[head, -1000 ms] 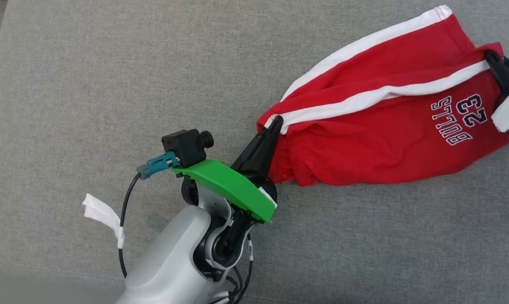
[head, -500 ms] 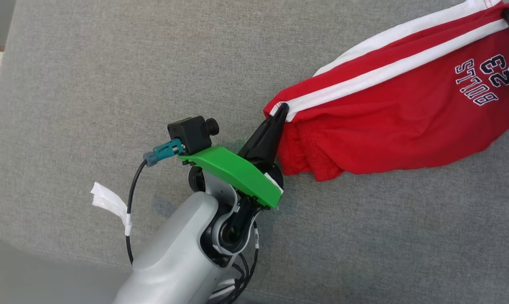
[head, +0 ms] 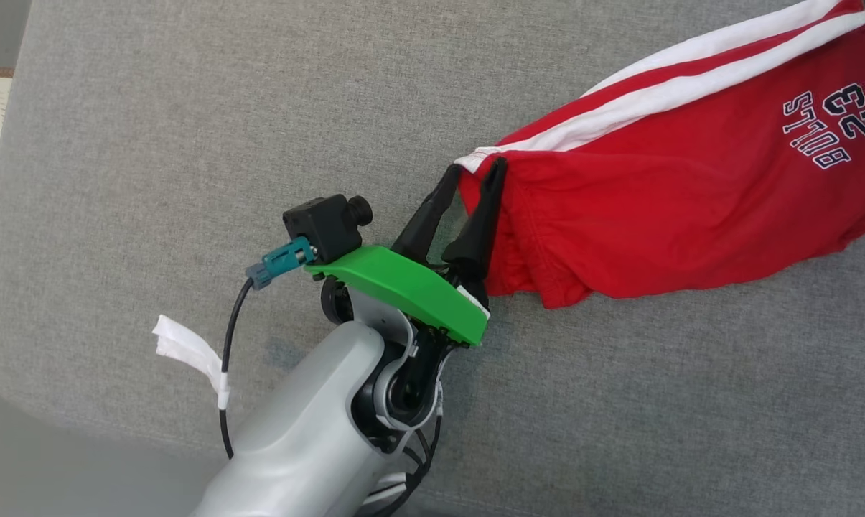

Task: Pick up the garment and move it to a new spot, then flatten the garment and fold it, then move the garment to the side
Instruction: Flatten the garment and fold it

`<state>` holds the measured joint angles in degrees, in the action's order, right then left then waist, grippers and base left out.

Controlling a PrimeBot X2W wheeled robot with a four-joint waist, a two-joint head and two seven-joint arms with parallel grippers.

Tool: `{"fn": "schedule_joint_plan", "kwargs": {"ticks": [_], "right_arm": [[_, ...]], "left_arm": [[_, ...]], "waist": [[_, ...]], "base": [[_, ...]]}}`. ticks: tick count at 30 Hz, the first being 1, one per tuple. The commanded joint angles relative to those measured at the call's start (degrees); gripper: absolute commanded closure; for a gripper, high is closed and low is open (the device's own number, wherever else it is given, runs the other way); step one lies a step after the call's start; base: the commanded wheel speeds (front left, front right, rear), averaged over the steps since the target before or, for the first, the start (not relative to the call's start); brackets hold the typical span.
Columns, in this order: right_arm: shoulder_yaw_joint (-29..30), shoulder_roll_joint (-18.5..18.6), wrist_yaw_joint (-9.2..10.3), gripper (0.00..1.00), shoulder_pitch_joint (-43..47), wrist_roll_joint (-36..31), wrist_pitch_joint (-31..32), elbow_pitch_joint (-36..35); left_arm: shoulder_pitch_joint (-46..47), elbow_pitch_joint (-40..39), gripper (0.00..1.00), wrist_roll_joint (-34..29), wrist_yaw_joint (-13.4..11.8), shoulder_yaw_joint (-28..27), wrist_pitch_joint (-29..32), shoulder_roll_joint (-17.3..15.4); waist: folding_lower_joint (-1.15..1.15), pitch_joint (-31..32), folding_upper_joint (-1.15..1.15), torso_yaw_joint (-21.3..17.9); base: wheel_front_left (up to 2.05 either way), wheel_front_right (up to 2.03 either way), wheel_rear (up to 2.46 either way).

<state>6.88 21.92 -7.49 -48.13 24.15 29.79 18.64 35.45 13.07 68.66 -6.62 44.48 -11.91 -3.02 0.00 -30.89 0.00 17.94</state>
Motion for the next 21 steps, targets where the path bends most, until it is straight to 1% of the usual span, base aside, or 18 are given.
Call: {"fn": "schedule_joint_plan", "kwargs": {"ticks": [1,3,6,8,12,15,18,21], "right_arm": [[-0.5,0.3,0.00,0.00,1.2,0.9,-0.6,-0.6],[-1.0,1.4,0.01,0.00,2.3,1.5,-1.5,-1.8],[-2.8,3.4,0.01,0.00,4.7,2.0,-0.6,-3.8],[-4.4,5.2,0.01,0.00,6.6,1.4,1.2,-4.9],[-7.0,7.9,0.01,0.00,9.1,1.4,4.6,-6.6],[-8.3,8.6,0.01,0.00,9.5,0.5,6.1,-5.9],[-9.7,9.3,0.01,0.00,9.5,-1.0,7.9,-4.1],[-11.1,8.1,0.01,0.00,9.7,-0.4,10.5,-1.2]], "left_arm": [[-0.3,-0.4,0.00,-1.5,-0.5,0.0,-0.8,-0.8],[-1.4,-1.3,0.00,-4.1,-1.5,-0.6,-2.0,-1.8],[-3.0,-3.5,0.00,-9.2,-3.1,-1.5,-3.0,-3.3],[-4.1,-5.7,0.00,-13.9,-4.3,-2.7,-3.3,-4.3],[-8.3,-11.3,0.00,-25.3,-5.9,-6.7,-3.2,-4.6],[-11.4,-14.2,0.00,-33.1,-5.2,-8.8,-3.3,-3.7],[-14.1,-14.3,0.00,-39.2,-4.1,-9.7,-3.3,-3.0],[-15.8,-13.5,0.00,-43.4,-2.4,-10.5,-3.3,-2.0]], "waist": [[0.00,0.2,0.00,-0.3],[0.00,0.5,0.00,-0.5],[0.00,1.1,0.00,-1.1],[0.00,1.3,0.00,-1.4],[0.00,1.3,0.00,-1.7],[0.00,0.9,0.00,-1.5],[0.00,0.5,0.00,-1.0],[0.00,0.6,0.00,-0.4]], "base": [[0.00,0.00,0.00],[0.00,0.00,0.00],[0.00,0.00,0.00],[0.00,0.00,0.00],[0.00,0.00,0.00],[0.00,0.00,0.00],[0.00,0.00,0.00],[0.00,0.00,0.00]]}}
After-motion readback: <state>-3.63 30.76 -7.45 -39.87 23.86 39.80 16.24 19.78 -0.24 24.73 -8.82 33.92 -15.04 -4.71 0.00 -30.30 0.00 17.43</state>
